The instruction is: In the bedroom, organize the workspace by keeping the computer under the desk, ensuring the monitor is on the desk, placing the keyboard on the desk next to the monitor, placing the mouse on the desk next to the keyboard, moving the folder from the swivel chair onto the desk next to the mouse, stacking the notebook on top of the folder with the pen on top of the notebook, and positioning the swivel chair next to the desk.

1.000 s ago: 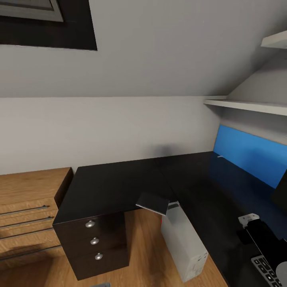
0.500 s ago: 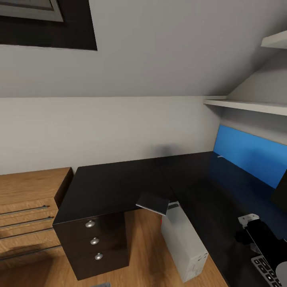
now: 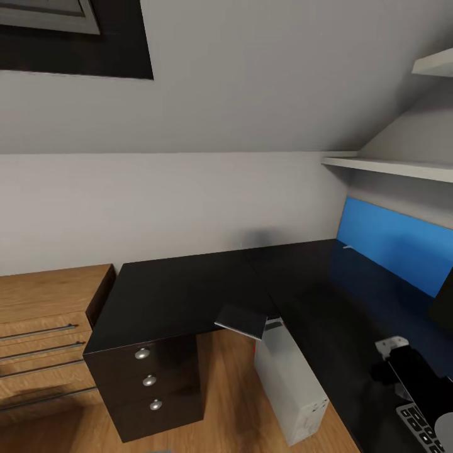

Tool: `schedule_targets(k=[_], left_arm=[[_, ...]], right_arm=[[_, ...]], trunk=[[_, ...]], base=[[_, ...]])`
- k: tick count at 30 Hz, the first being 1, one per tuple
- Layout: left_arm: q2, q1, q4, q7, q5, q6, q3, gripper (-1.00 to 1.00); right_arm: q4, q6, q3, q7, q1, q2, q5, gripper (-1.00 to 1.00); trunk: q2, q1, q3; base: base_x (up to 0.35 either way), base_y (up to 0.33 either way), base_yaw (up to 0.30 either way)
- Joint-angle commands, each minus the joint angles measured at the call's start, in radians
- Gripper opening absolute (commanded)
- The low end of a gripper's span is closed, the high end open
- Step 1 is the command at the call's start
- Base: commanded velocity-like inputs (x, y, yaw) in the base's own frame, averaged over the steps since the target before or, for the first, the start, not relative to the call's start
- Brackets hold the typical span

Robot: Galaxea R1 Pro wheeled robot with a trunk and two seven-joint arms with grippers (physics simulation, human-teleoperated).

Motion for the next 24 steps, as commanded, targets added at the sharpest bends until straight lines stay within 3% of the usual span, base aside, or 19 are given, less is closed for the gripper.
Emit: schedule_targets(k=[1, 7, 12, 16, 24], left_arm=[[0.001, -0.001, 0.004, 0.008, 0.010, -0.004, -0.007, 1.00], [0.001, -0.001, 0.010, 0.008, 0.010, -0.004, -0.007, 1.00], [0.000, -0.001, 0.012, 0.008, 0.010, -0.004, -0.007, 1.00], [0.000, -0.001, 0.012, 0.007, 0.010, -0.004, -0.008, 1.00], [-0.001, -0.001, 0.012, 0.006, 0.010, -0.004, -0.008, 1.00]], right_arm=[[-0.005, 0.002, -0.003, 0.009, 0.000, 0.000, 0.010, 1.00], [-0.033, 0.001, -0.010, 0.007, -0.003, 0.001, 0.003, 1.00], [-0.062, 0.000, -0.045, 0.006, -0.017, 0.019, -0.049, 1.00], [-0.089, -0.002, -0.072, 0.005, -0.021, 0.030, -0.069, 1.00], [-0.127, -0.003, -0.085, 0.007, -0.021, 0.032, -0.074, 1.00]], trunk=[[-0.001, 0.000, -0.001], [-0.001, 0.000, -0.001], [-0.001, 0.000, -0.001], [-0.001, 0.000, -0.001], [-0.001, 0.000, -0.001]], base=[[0.000, 0.000, 0.000], [0.000, 0.000, 0.000], [0.000, 0.000, 0.000], [0.000, 0.000, 0.000], [0.000, 0.000, 0.000]])
